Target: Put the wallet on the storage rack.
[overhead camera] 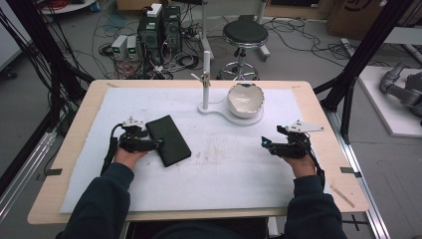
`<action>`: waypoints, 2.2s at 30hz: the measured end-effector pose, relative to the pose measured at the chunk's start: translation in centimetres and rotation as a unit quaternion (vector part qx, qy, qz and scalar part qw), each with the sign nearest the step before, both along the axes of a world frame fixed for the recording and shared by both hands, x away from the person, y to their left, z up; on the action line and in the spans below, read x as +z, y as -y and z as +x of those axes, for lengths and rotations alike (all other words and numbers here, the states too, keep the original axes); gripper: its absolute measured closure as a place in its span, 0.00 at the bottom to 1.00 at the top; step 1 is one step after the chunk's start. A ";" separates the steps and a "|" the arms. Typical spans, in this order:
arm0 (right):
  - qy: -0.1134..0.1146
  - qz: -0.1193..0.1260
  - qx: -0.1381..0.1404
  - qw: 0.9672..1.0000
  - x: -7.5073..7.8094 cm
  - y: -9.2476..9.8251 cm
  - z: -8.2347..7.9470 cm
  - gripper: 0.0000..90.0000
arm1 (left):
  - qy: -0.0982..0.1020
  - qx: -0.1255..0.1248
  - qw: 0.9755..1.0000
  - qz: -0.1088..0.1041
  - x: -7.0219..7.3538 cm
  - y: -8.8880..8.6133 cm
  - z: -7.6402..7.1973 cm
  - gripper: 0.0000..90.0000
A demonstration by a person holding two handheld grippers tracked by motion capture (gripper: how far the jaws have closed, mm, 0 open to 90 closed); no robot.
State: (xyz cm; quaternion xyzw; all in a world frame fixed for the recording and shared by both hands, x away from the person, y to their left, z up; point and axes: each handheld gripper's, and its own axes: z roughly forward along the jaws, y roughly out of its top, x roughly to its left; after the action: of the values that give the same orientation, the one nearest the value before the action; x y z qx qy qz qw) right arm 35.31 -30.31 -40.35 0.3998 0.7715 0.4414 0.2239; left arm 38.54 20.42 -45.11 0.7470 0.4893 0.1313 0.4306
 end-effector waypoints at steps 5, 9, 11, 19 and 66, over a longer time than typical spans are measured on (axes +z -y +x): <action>0.004 -0.002 0.004 1.000 0.0 -0.1 -0.1 0.24 | -0.016 -0.006 1.000 -0.013 -0.1 0.8 -0.3 0.19; 0.001 0.001 0.004 1.000 0.1 0.0 -0.1 0.24 | -0.012 -0.017 1.000 -0.003 -0.2 2.0 -0.8 0.19; 0.001 0.000 0.004 1.000 0.0 -0.1 -0.1 0.24 | -0.013 -0.017 1.000 -0.004 -0.2 2.1 -0.8 0.19; 0.000 -0.001 0.007 1.000 0.0 -0.2 0.0 0.24 | -0.015 -0.046 0.997 -0.053 0.0 3.0 -1.0 0.64; -0.003 0.011 0.022 1.000 0.1 -0.3 -0.1 0.27 | 0.040 -0.157 0.983 -0.090 1.3 6.8 -4.1 0.88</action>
State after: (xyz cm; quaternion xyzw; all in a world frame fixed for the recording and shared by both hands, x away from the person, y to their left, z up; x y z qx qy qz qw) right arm 35.17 -30.02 -40.25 0.3865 0.7759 0.4536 0.2071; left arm 34.42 13.58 -43.81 0.7669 0.3578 0.0476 0.5307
